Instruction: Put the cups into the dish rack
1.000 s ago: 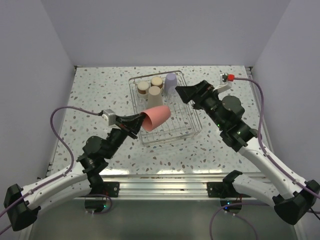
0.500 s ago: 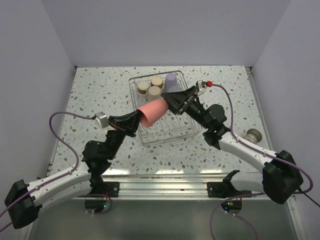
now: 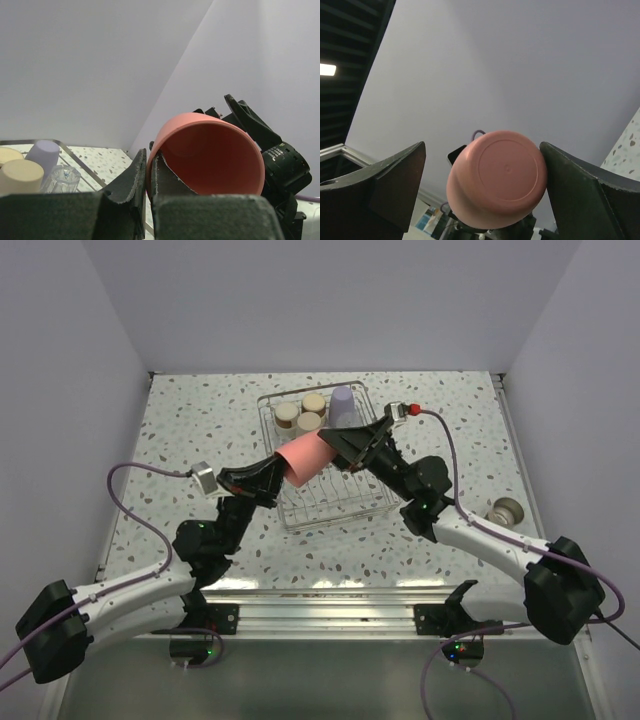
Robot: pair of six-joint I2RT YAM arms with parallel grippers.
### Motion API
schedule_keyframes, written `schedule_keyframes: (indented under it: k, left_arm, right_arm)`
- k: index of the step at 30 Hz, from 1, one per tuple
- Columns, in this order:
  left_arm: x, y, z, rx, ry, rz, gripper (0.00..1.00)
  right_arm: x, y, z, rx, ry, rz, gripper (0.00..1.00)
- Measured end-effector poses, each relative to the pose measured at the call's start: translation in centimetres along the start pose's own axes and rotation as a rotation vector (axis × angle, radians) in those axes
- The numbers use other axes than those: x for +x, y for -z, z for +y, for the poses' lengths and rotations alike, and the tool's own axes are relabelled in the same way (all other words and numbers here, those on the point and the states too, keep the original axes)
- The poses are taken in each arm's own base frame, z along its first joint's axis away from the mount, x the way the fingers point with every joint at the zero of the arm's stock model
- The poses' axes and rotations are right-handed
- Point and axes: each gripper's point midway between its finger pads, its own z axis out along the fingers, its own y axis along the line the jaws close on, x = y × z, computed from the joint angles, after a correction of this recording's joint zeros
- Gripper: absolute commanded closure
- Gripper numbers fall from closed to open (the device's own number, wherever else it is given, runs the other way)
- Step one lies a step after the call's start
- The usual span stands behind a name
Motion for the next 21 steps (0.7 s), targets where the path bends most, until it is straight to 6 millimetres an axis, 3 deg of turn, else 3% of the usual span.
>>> schedule_keyframes:
  k: [8,11,12,15,21]
  left_arm:
    - [-0.4,-0.1,-0.2,0.007,0.006,-0.012,1.0]
    - [-0.5,-0.1,-0.2,0.003,0.007,-0.017,1.0]
    - [-0.4,-0.1,-0.1,0.0,0.006,-0.015,1.0]
    - [-0.2,-0.2,0.2,-0.008,0.007,-0.013,1.0]
    - [0.1,-0.5,0.4,-0.016,0.012,-0.014,1.0]
  right_arm:
    - [2.7,0.0,-1.0,0.023,-0.025,0.091,0.03]
    - [2.9,-0.1,-1.6,0.032,-0.04,0.097,0.13]
    - [2.9,-0.2,-1.6,0.029,-0.045,0.097,0.23]
    - [2.7,-0.3,-1.4,0.015,-0.055,0.09,0.37]
    - [2.3,-0.6,-1.7,0.0,-0.072,0.075,0.87]
